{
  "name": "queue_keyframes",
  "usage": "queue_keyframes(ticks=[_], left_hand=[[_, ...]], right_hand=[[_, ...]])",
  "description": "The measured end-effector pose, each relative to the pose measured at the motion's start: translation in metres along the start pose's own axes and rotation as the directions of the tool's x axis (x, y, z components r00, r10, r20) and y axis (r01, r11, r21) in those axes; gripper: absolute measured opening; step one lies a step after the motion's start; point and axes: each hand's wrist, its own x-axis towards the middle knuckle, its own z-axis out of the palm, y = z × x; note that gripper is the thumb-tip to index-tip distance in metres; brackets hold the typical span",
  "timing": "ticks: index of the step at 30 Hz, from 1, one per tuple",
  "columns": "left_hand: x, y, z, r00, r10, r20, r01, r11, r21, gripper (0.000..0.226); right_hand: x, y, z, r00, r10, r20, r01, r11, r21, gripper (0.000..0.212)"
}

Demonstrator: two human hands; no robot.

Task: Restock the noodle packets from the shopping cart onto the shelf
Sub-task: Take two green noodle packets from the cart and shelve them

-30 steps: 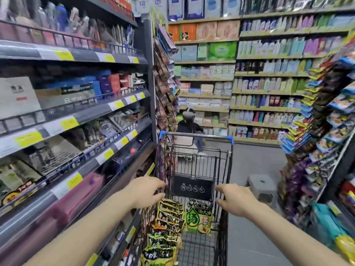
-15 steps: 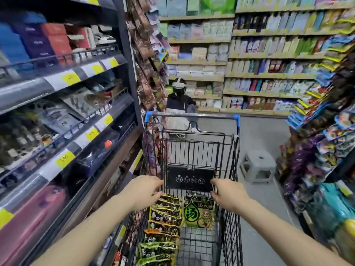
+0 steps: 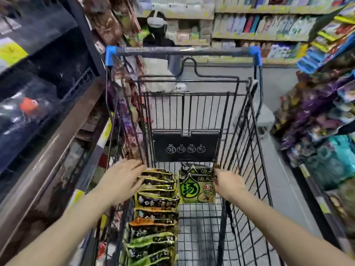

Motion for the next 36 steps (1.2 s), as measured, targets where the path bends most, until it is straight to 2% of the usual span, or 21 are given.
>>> queue_keyframes(ticks=[6, 9, 13, 16, 19, 22, 25, 30, 34, 36], left_hand=[[0.004, -0.018, 0.048, 0.999, 0.040, -0.030, -0.041, 0.999, -0.021, 0.068], [0.002, -0.021, 0.060, 1.000, 0.016, 0.016, -0.015, 1.000, -0.016, 0.064], [0.002, -0.017, 0.060, 1.000, 0.020, -0.014, -0.020, 1.000, -0.005, 0.052], [0.001, -0.013, 0.062, 0.998, 0.067, -0.006, -0.067, 0.997, 0.041, 0.050], [0.000, -0.013, 0.064, 0.996, 0.084, 0.020, -0.086, 0.994, 0.070, 0.048], [0.000, -0.015, 0.065, 0.997, 0.079, 0.009, -0.080, 0.994, 0.079, 0.048], [0.001, -0.014, 0.064, 0.997, 0.079, 0.005, -0.079, 0.994, 0.074, 0.048], [0.001, -0.014, 0.064, 0.996, 0.095, 0.004, -0.094, 0.991, 0.097, 0.048], [0.000, -0.016, 0.068, 0.995, 0.102, -0.007, -0.101, 0.990, 0.097, 0.049], [0.000, -0.014, 0.067, 0.994, 0.109, -0.028, -0.106, 0.991, 0.084, 0.050]], right_hand=[[0.051, 0.005, 0.071, 0.983, 0.137, 0.122, -0.149, 0.984, 0.098, 0.043], [0.070, 0.007, 0.101, 0.961, 0.222, 0.168, -0.253, 0.948, 0.195, 0.050], [0.088, 0.013, 0.127, 0.918, 0.344, 0.196, -0.394, 0.839, 0.375, 0.068], [0.095, 0.010, 0.143, 0.886, 0.415, 0.206, -0.458, 0.724, 0.516, 0.059], [0.099, 0.004, 0.162, 0.861, 0.466, 0.202, -0.469, 0.579, 0.667, 0.049], [0.100, -0.001, 0.169, 0.833, 0.511, 0.214, -0.482, 0.478, 0.734, 0.049], [0.102, 0.000, 0.177, 0.837, 0.504, 0.211, -0.460, 0.443, 0.769, 0.051], [0.098, 0.001, 0.178, 0.863, 0.451, 0.228, -0.433, 0.426, 0.795, 0.024], [0.095, 0.003, 0.177, 0.900, 0.382, 0.210, -0.349, 0.345, 0.871, 0.025], [0.090, 0.007, 0.172, 0.916, 0.356, 0.187, -0.317, 0.352, 0.881, 0.023]])
